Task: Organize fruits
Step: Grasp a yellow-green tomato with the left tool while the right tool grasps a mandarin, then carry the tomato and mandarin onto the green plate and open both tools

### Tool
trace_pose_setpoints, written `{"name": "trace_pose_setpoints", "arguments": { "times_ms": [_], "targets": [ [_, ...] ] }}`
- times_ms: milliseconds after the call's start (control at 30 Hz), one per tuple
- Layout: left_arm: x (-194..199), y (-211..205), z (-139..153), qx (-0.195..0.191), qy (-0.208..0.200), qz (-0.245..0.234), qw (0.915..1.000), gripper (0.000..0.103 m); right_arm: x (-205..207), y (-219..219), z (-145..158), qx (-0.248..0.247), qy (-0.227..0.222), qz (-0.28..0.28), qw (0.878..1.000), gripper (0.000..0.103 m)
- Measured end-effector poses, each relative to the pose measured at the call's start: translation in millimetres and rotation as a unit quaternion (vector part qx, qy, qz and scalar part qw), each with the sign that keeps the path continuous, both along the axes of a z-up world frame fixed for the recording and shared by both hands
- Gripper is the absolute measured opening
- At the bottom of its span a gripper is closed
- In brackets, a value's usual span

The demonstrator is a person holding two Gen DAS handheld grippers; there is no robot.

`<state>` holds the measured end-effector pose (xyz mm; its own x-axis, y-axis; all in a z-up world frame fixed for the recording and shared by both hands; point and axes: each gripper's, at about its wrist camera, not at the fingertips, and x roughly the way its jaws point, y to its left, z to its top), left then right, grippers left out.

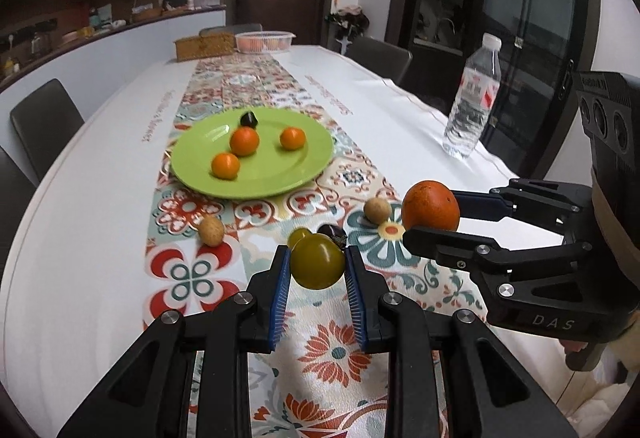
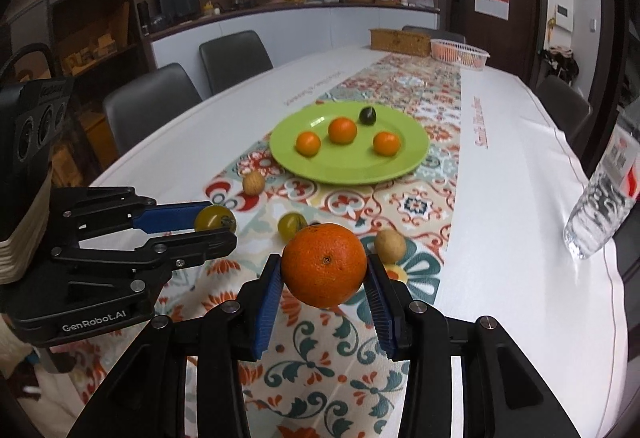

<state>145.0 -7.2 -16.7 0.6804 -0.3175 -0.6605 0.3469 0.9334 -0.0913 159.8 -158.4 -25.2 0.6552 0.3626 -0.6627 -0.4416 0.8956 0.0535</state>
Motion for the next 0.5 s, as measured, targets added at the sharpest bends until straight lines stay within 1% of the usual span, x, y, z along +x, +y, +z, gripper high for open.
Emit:
{"name": "trace_pose_setpoints", "arguments": {
  "times_ms": [267, 500],
  "targets": [
    [-1, 6, 20, -0.001, -0.029, 0.011, 0.9995, 0.027, 3, 3, 20, 0.006, -0.031, 0.001, 1.0, 0.042],
    [3, 5, 32, 0.001, -0.049, 0.017, 0.9986, 0.027, 10, 2, 31, 0.008, -0.044, -0.004, 0.999, 0.042]
  ]
}}
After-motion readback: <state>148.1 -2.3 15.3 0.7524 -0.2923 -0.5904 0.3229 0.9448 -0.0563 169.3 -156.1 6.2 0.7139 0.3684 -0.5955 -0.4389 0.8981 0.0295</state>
